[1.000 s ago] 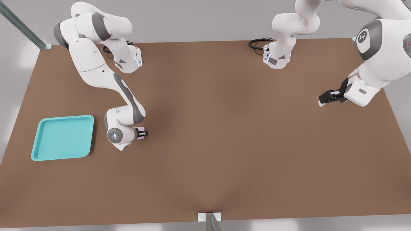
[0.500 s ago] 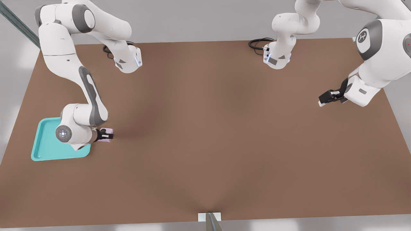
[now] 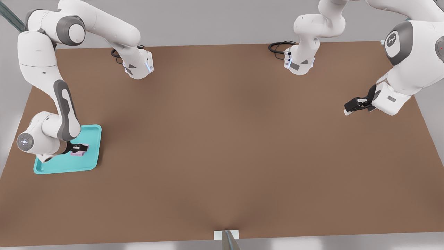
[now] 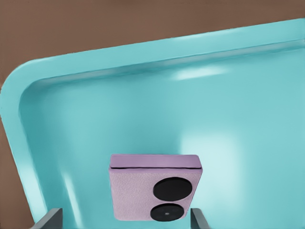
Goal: Keep left arm still and place phone on the tray with right arm
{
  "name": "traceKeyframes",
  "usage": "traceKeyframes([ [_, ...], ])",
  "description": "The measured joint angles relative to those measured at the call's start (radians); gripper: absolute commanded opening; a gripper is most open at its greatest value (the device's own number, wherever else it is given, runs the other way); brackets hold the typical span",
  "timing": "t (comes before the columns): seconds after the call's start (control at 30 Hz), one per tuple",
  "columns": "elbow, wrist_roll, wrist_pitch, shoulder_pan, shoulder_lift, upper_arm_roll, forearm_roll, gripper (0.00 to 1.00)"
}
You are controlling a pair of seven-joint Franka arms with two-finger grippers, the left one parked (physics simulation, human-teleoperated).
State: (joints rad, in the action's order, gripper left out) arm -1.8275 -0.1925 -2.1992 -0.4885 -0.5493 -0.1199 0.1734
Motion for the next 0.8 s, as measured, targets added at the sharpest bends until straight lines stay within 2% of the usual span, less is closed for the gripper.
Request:
traceKeyframes([
  [0.07, 0.106, -0.023, 0.028, 0.002, 0.017, -0.058, 0.002, 1.00],
  [0.13, 0.228, -0.024, 0.108, 0.009, 0.051, -0.189, 0.005, 1.00],
  [0.2, 0.286, -0.013, 0.179, 0.013, 0.090, -0.296, 0.011, 1.00],
  [0.3, 0.334, 0.029, 0.277, 0.005, 0.162, -0.508, 0.056, 1.00],
  [0.37, 0.363, 0.059, 0.327, 0.005, 0.193, -0.608, 0.072, 1.00],
  [0.4, 0.398, 0.073, 0.356, 0.011, 0.212, -0.628, 0.074, 1.00],
  [0.43, 0.392, 0.085, 0.381, 0.139, 0.293, -0.484, 0.064, 1.00],
  [0.47, 0.364, 0.096, 0.402, 0.321, 0.372, -0.272, 0.023, 1.00],
  [0.5, 0.344, 0.105, 0.422, 0.420, 0.426, -0.144, -0.012, 1.00],
  [0.57, 0.293, 0.123, 0.456, 0.549, 0.474, 0.040, -0.059, 1.00],
  [0.63, 0.381, 0.138, 0.512, 0.616, 0.410, 0.141, -0.088, 1.00],
  [0.73, 0.394, 0.154, 0.561, 0.681, 0.401, 0.227, -0.122, 1.00],
  [0.8, 0.390, 0.161, 0.578, 0.685, 0.400, 0.253, -0.140, 1.00],
])
